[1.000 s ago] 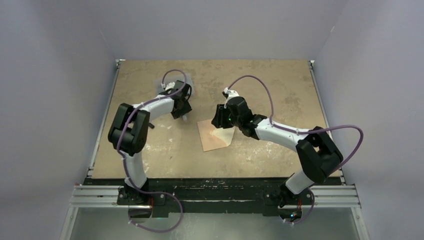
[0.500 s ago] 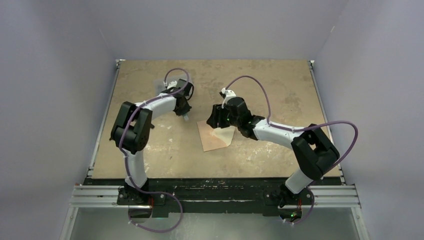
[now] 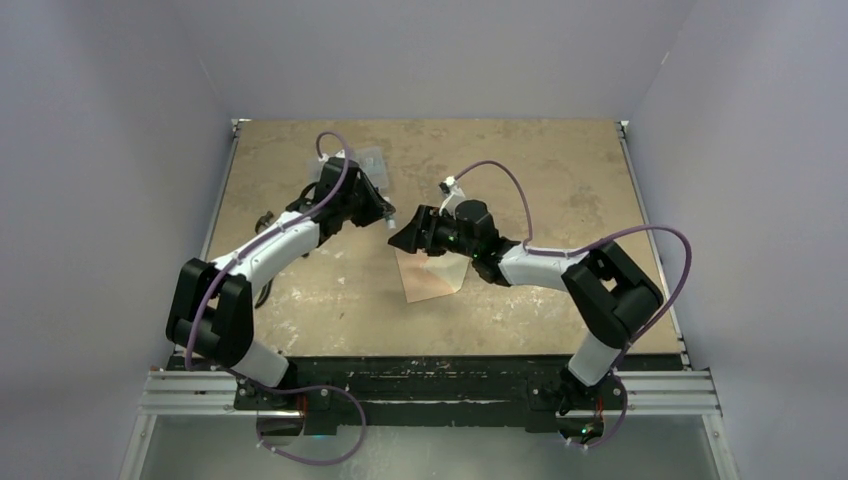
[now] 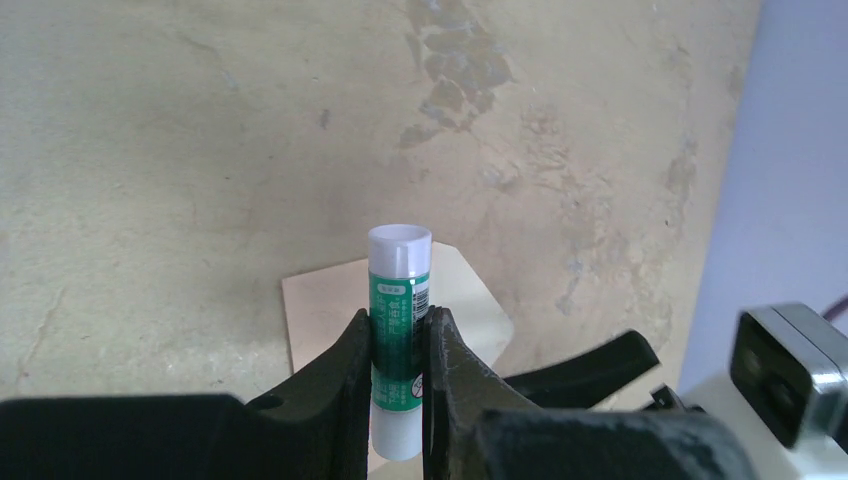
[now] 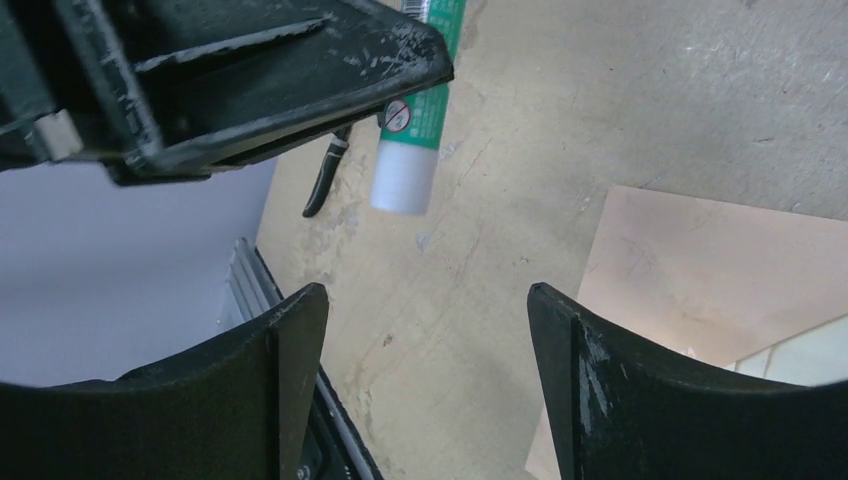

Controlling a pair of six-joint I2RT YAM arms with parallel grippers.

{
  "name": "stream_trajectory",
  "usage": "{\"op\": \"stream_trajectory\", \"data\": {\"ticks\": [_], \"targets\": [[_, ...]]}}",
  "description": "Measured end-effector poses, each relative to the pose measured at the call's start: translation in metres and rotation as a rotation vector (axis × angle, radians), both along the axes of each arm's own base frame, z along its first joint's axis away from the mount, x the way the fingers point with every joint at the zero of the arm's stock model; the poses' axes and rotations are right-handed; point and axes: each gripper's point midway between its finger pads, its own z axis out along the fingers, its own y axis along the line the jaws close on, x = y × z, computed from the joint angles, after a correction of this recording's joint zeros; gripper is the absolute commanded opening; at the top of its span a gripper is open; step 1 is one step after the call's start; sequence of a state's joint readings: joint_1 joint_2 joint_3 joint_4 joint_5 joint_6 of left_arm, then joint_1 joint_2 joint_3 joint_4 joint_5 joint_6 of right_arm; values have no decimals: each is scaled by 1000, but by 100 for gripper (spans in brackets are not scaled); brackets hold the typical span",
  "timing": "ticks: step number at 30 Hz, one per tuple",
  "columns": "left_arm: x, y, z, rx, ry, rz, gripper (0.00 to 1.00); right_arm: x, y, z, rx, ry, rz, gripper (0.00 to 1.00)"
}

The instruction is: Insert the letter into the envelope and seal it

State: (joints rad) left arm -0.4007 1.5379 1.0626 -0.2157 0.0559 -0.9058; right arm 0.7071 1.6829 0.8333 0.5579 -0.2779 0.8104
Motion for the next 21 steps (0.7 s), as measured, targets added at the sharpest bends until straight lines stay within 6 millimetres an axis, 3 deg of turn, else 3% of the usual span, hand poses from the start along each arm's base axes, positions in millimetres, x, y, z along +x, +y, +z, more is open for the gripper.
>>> {"op": "stream_trajectory", "data": {"ticks": [5, 10, 19, 20, 21], "targets": [[-11, -10, -1, -43, 12, -65, 0, 4, 10, -3, 26, 47, -9, 66], [-17, -16, 1, -71, 23, -104, 0, 7, 17, 10, 69, 46, -11, 56], [-23, -18, 25, -94, -33, -137, 0, 15, 27, 15, 93, 63, -21, 9], [-23, -17, 25, -94, -38, -137, 2, 15, 27, 15, 94, 64, -22, 3], [-24, -17, 25, -93, -43, -138, 11, 15, 28, 15, 93, 62, -20, 0]]}}
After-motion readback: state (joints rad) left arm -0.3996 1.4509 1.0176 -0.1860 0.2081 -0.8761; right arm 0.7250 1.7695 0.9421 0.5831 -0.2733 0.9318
